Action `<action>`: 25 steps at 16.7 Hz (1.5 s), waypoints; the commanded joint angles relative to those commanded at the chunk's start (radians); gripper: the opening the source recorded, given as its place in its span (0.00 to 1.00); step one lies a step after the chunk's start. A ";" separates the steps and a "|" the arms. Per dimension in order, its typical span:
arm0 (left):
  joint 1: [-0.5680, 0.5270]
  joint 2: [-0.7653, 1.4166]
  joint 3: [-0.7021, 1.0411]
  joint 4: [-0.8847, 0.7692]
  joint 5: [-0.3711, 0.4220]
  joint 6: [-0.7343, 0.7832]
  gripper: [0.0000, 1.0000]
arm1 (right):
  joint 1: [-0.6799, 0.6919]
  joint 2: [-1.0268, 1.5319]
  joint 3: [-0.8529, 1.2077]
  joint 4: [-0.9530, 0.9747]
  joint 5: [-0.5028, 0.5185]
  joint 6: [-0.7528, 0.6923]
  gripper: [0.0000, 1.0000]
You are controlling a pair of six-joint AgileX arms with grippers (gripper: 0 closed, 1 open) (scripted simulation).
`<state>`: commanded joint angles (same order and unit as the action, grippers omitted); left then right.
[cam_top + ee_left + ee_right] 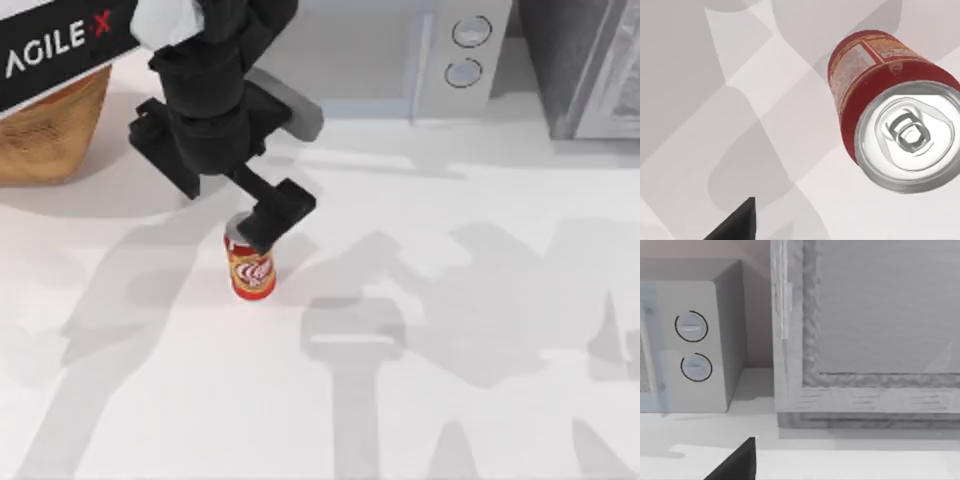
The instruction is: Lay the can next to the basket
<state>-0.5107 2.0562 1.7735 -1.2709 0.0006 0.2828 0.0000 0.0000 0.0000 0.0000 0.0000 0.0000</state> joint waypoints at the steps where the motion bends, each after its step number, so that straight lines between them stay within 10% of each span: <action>1: -0.006 0.030 0.039 -0.016 0.000 0.002 1.00 | 0.000 0.000 0.000 0.000 0.000 0.000 1.00; 23: -0.013 0.110 -0.087 0.181 0.001 0.008 1.00 | 0.000 0.000 0.000 0.000 0.000 0.000 1.00; 25: -0.013 0.110 -0.087 0.181 0.001 0.008 0.85 | 0.000 0.000 0.000 0.000 0.000 0.000 1.00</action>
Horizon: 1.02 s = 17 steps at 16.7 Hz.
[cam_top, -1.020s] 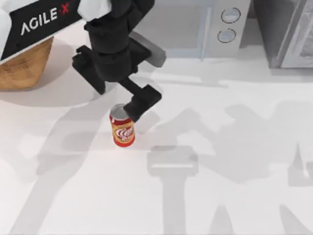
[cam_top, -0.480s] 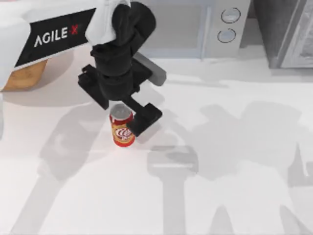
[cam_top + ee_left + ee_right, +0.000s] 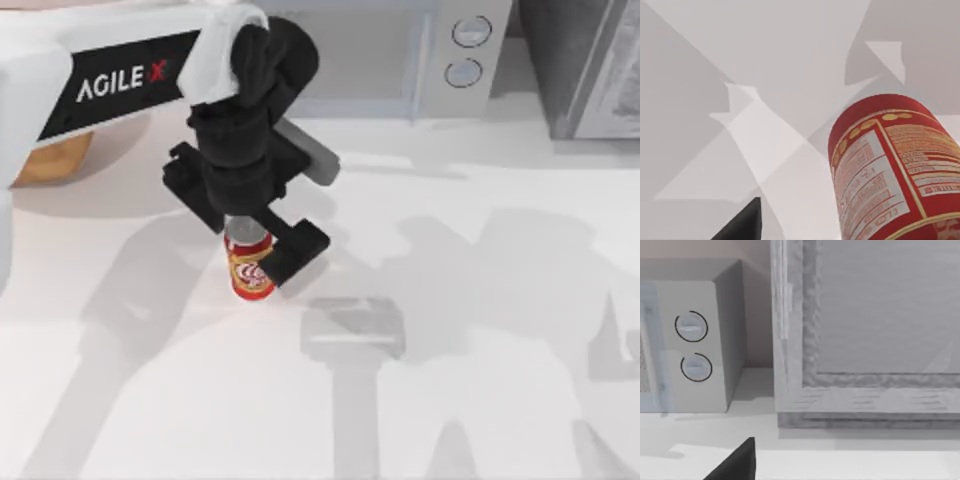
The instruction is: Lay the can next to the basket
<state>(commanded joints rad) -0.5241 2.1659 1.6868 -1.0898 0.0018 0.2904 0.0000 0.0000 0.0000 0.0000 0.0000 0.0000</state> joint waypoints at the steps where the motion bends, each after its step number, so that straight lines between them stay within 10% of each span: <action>1: 0.000 0.000 0.000 0.000 0.000 0.000 0.77 | 0.000 0.000 0.000 0.000 0.000 0.000 1.00; 11: 0.000 0.000 0.000 0.000 0.000 0.000 0.02 | 0.000 0.000 0.000 0.000 0.000 0.000 1.00; 17: 0.000 0.000 0.000 0.000 0.000 0.000 0.00 | 0.000 0.000 0.000 0.000 0.000 0.000 1.00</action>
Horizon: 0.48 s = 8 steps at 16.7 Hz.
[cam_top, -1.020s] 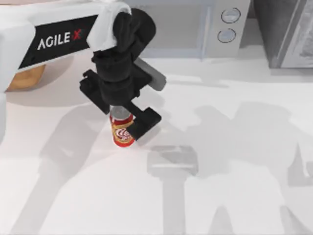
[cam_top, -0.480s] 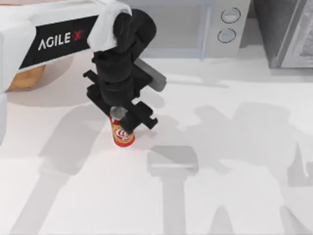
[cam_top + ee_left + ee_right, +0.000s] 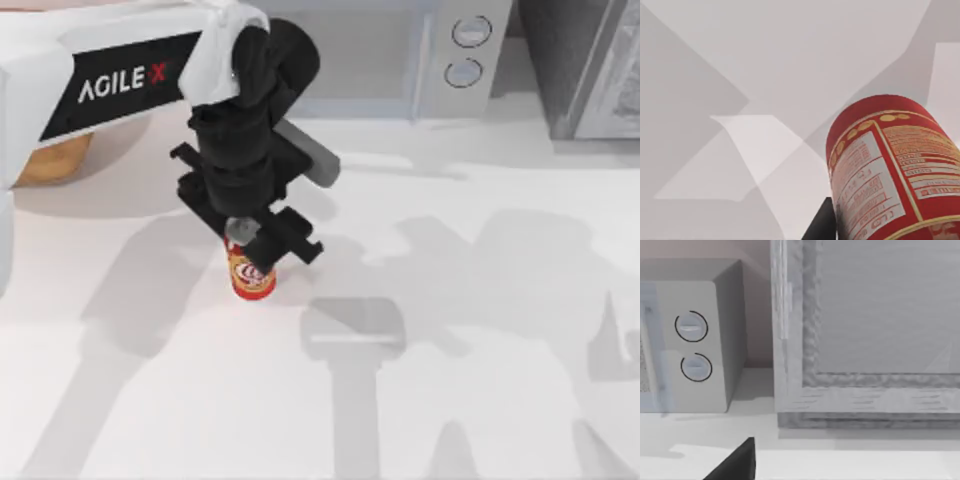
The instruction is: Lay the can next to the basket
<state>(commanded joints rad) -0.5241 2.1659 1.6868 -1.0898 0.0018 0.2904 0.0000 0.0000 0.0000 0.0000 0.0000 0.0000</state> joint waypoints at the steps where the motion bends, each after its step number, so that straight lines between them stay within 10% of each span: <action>1: 0.000 0.000 0.000 0.000 0.000 0.000 0.00 | 0.000 0.000 0.000 0.000 0.000 0.000 1.00; 8: -0.014 0.000 -0.108 0.011 -0.001 -0.102 0.00 | 0.000 0.000 0.000 0.000 0.000 0.000 1.00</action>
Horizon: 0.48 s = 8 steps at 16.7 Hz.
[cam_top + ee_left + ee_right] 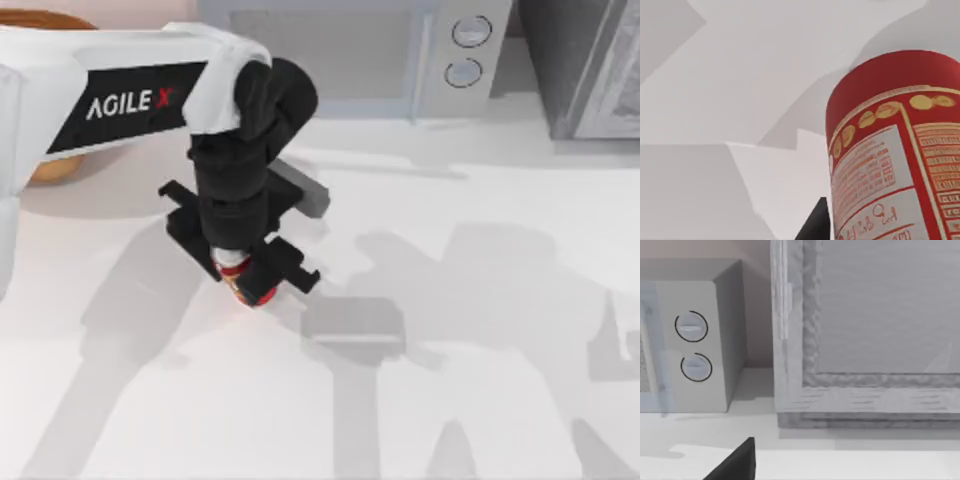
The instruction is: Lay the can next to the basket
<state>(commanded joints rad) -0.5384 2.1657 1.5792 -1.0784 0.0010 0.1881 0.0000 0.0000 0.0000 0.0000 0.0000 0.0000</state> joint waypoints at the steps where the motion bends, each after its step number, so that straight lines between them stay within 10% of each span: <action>1: 0.008 -0.006 -0.041 0.002 0.000 -0.043 0.00 | 0.000 0.000 0.000 0.000 0.000 0.000 1.00; 8: 0.302 -0.137 -0.227 0.012 -0.007 -0.262 0.00 | 0.000 0.000 0.000 0.000 0.000 0.000 1.00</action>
<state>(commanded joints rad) -0.2363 2.0287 1.3524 -1.0662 -0.0064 -0.0740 0.0000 0.0000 0.0000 0.0000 0.0000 0.0000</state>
